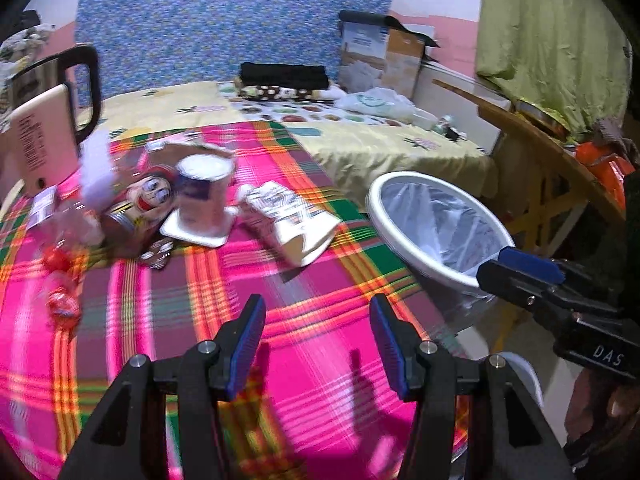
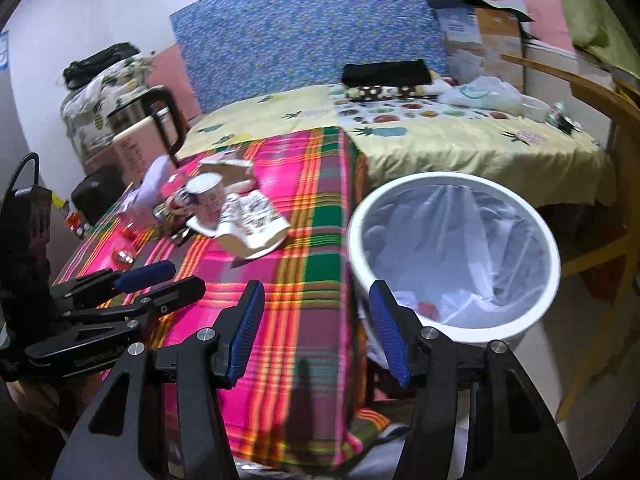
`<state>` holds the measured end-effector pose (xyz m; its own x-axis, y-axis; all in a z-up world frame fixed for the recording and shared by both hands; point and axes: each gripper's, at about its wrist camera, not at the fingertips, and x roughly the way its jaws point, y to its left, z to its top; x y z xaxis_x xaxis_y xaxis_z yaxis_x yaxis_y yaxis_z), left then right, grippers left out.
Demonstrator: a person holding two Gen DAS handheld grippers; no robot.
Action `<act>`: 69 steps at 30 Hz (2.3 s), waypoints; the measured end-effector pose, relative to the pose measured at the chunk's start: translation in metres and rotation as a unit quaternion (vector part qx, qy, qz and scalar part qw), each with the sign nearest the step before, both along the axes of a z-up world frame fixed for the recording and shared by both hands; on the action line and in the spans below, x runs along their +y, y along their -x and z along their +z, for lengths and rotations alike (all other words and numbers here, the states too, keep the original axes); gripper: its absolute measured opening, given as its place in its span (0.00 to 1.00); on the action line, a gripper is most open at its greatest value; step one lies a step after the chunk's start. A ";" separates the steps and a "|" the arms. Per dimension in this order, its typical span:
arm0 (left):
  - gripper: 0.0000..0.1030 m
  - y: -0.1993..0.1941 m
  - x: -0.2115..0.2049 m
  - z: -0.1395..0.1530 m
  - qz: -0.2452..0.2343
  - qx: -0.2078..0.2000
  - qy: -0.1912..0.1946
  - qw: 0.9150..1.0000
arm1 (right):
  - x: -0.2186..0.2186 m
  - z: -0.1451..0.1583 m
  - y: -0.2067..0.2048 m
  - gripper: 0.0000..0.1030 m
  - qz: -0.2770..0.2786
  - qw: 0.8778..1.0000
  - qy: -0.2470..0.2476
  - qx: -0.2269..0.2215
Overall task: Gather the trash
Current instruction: 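Move both open tools back over the table items, then grasp the clear plastic cup with left tool while right tool grasps the paper wrapper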
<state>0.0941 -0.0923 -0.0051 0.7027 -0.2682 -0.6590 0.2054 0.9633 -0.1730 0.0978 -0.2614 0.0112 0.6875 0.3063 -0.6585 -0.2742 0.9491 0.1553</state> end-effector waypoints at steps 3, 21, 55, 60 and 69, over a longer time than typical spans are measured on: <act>0.54 0.008 0.012 -0.004 0.020 0.001 -0.005 1.000 | 0.009 -0.001 0.000 0.54 0.011 1.000 0.003 0.003; 0.55 0.042 0.082 -0.011 0.119 0.004 -0.020 0.993 | 0.056 -0.006 0.010 0.54 0.078 0.997 0.020 -0.007; 0.62 -0.005 0.168 -0.032 0.210 0.039 -0.006 0.977 | 0.088 -0.012 -0.039 0.48 0.097 0.994 0.044 0.003; 0.62 -0.014 0.165 -0.037 0.201 0.045 -0.007 0.978 | 0.092 -0.018 -0.054 0.44 0.099 0.994 0.051 0.009; 0.43 -0.020 0.164 -0.039 0.189 0.052 -0.004 0.981 | 0.100 -0.029 -0.068 0.26 0.112 0.992 0.057 0.027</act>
<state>0.1143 0.0713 -0.0440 0.6796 0.0027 -0.7336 -0.1842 0.9686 -0.1671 0.1655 -0.1618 -0.0179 0.5733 0.3685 -0.7319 -0.4747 0.8773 0.0699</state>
